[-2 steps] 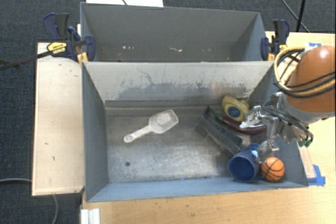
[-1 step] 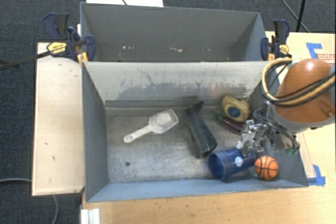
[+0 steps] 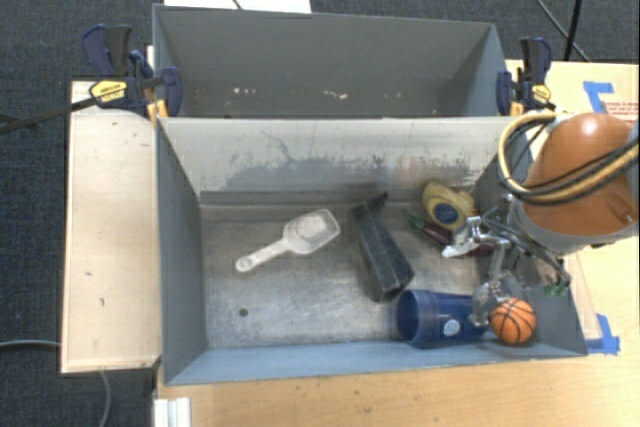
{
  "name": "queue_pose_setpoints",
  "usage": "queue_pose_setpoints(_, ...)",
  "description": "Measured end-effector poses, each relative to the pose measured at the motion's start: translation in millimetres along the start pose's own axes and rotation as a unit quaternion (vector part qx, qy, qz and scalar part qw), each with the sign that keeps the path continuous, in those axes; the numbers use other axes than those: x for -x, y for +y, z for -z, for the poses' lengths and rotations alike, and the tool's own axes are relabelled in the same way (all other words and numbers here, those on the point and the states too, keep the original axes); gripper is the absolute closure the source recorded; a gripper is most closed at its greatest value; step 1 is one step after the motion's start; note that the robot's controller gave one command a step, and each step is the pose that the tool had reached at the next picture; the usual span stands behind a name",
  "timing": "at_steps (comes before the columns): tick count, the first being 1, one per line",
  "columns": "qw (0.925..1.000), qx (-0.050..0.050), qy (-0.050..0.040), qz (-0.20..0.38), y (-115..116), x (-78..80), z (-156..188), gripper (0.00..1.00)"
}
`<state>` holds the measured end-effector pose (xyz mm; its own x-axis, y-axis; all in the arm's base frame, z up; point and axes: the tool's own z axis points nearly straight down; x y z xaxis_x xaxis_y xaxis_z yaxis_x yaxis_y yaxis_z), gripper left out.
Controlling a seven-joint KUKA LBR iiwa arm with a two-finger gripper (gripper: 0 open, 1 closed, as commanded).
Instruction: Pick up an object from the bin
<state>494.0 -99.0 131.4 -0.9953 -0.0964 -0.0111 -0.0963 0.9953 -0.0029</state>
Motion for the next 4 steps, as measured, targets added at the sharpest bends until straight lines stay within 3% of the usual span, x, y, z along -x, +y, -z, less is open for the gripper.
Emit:
queue_pose_setpoints(1, 1.0000, 0.001, 0.0030, 0.000, 0, -1.8, -2, 0.00)
queue_pose_setpoints(2, 0.9930, -0.003, 0.0006, -0.118, 11, -8.0, -44, 1.00)
queue_pose_setpoints(4, 0.9931, -0.002, -0.0007, -0.117, 10, -8.1, -42, 1.00)
